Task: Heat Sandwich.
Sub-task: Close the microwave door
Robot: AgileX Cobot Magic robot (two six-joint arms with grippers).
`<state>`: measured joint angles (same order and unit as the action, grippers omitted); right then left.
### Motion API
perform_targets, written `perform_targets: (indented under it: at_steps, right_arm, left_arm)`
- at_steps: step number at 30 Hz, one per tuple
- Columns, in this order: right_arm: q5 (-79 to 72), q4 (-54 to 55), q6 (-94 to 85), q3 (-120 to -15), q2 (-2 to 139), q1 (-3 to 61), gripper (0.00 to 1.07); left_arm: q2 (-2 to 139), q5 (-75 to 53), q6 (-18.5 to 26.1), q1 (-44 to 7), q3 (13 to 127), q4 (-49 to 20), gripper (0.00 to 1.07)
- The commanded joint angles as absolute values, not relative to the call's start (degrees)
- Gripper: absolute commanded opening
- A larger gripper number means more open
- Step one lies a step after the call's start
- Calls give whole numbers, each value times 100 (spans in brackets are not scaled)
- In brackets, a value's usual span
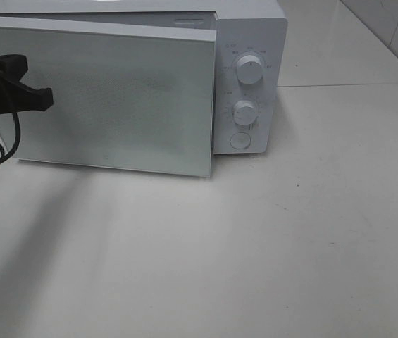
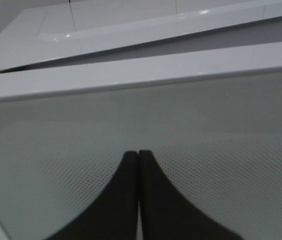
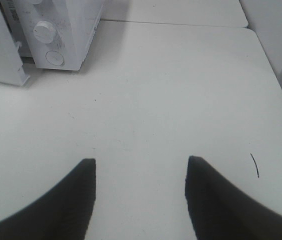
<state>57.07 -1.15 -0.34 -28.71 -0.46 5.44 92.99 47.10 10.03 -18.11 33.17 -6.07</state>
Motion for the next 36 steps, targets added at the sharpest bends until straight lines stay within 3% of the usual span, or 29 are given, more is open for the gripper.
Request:
perform_targets:
  at_steps: [1, 8, 9, 11, 14, 15, 18, 19, 21, 23, 24, 27, 29, 30, 33, 36]
  right_arm:
    - [5712, -138, 0, -2859, -178, 516, 54]
    - [5712, -138, 0, -2859, -178, 516, 54]
    - [5712, -138, 0, -2859, -178, 516, 54]
    - [5712, -138, 0, -2859, -178, 516, 54]
    - [5712, -138, 0, -2859, -178, 516, 54]
    - [5712, -138, 0, -2859, -178, 516, 54]
    - [5712, -138, 0, -2859, -178, 516, 54]
    - [5712, -138, 0, -2859, -178, 516, 54]
    - [5712, -138, 0, -2859, -178, 516, 54]
    - [5712, -138, 0, -2859, -178, 516, 54]
    - [5712, -138, 0, -2859, -178, 516, 54]
    - [5712, -138, 0, -2859, -178, 516, 54]
    - [5712, -138, 0, -2859, -178, 516, 54]
    - [5712, -138, 0, -2859, -178, 516, 54]
    - [5712, -138, 0, -2859, -178, 516, 54]
    - [5712, -143, 0, -2859, -178, 516, 54]
  left_arm:
    - [9391, 4744, 1106, -1902, 3455, -716, 0]
    - [9689, 4458, 1839, -2303, 3810, -1238, 0]
    - [9786, 4314, 2252, -2481, 3948, -1507, 0]
    - [9820, 4280, 2424, -2561, 4011, -1604, 0]
    - [9975, 4234, 3174, -2911, 4228, -2108, 0]
    - [9975, 4234, 3174, -2911, 4228, -2108, 0]
    - [10090, 4188, 3724, -3100, 4395, -2366, 0]
    - [10193, 4131, 4097, -3231, 4532, -2510, 0]
    - [10233, 4102, 4257, -3295, 4589, -2590, 0]
    - [10336, 3999, 4721, -3426, 4761, -2853, 0]
    - [10422, 3959, 5243, -3535, 4905, -3186, 0]
    - [10485, 3925, 5730, -3627, 5025, -3466, 0]
    - [10588, 3885, 6492, -3730, 5191, -3833, 0]
    - [10588, 3885, 6492, -3730, 5191, -3833, 0]
    - [10737, 3862, 7500, -3833, 5334, -4057, 0]
    - [10800, 3873, 7890, -3890, 5397, -4068, 0]
